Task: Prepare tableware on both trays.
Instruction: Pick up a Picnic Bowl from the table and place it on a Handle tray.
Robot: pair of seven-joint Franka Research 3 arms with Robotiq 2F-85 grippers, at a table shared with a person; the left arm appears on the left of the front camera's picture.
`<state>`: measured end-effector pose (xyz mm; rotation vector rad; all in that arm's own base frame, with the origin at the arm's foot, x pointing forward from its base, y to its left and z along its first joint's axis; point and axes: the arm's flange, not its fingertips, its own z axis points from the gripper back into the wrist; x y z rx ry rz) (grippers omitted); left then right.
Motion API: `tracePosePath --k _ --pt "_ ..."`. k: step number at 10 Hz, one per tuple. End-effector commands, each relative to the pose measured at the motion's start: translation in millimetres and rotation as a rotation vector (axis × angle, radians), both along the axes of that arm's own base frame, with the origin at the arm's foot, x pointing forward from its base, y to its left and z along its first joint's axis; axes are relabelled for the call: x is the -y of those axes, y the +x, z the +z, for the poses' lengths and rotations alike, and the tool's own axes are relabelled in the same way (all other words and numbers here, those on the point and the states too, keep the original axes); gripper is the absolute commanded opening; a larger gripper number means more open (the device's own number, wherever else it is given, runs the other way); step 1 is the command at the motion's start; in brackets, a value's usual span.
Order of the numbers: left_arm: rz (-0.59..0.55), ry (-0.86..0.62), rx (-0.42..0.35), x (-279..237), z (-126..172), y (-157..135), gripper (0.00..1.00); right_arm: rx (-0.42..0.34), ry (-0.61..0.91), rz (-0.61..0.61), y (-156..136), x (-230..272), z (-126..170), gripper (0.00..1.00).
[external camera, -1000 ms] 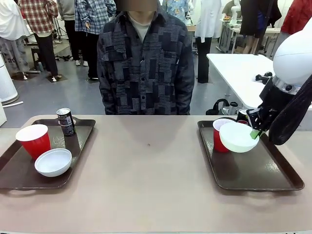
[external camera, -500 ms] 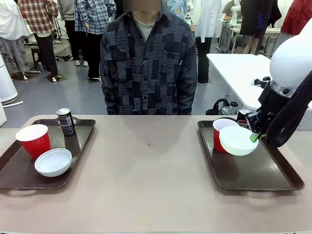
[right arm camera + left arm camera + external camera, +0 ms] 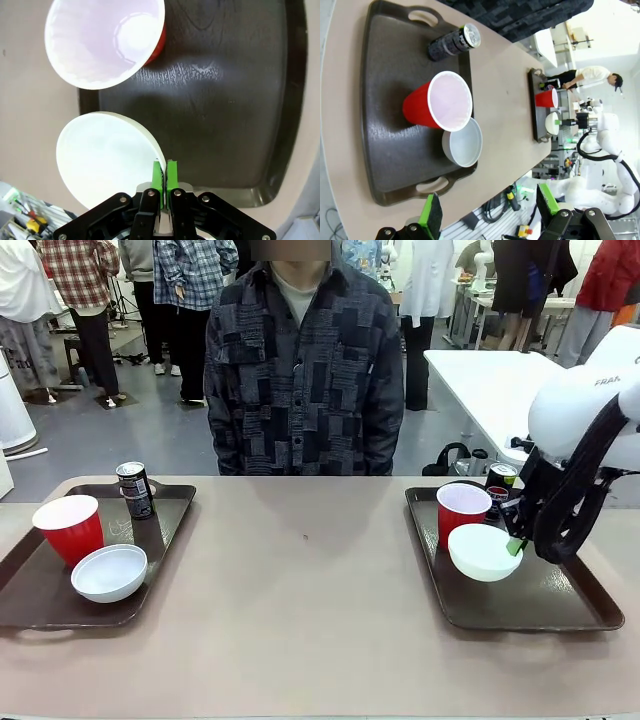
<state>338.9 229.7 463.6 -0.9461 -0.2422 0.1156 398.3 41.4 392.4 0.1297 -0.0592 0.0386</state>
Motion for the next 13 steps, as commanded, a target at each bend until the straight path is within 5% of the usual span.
tracePosePath --k 1,5,6,7,8,10,11,12,13 --pt "0.005 -0.009 0.025 -0.4 0.0 0.2 1.0 0.019 -0.009 0.047 6.6 9.4 -18.2 0.04" --pt "0.005 -0.009 0.025 -0.4 0.0 0.2 1.0 0.0 -0.008 0.089 11.4 12.8 -34.9 0.04" --pt "0.005 -0.009 0.025 -0.4 0.0 0.2 1.0 0.001 -0.008 0.101 10.4 11.8 -31.7 0.56" --pt "0.005 -0.009 0.025 -0.4 0.0 0.2 1.0 0.004 -0.008 0.105 9.5 11.0 -29.2 0.64" --pt "0.005 -0.009 0.025 -0.4 0.0 0.2 1.0 0.005 -0.011 0.111 9.3 10.9 -27.2 1.0" --pt "0.005 -0.009 0.025 -0.4 0.0 0.2 1.0 0.005 -0.013 0.121 7.6 8.5 -23.0 1.0" --pt "0.005 -0.009 0.025 -0.4 0.0 0.2 1.0 0.003 -0.022 0.124 5.5 7.2 -17.3 0.88" --pt "0.005 -0.009 0.025 -0.4 0.0 0.2 1.0 0.002 -0.033 0.133 2.7 5.8 -9.3 0.58" --pt "0.005 -0.009 0.025 -0.4 0.0 0.2 1.0 -0.008 -0.051 0.138 0.9 3.7 0.5 1.0"
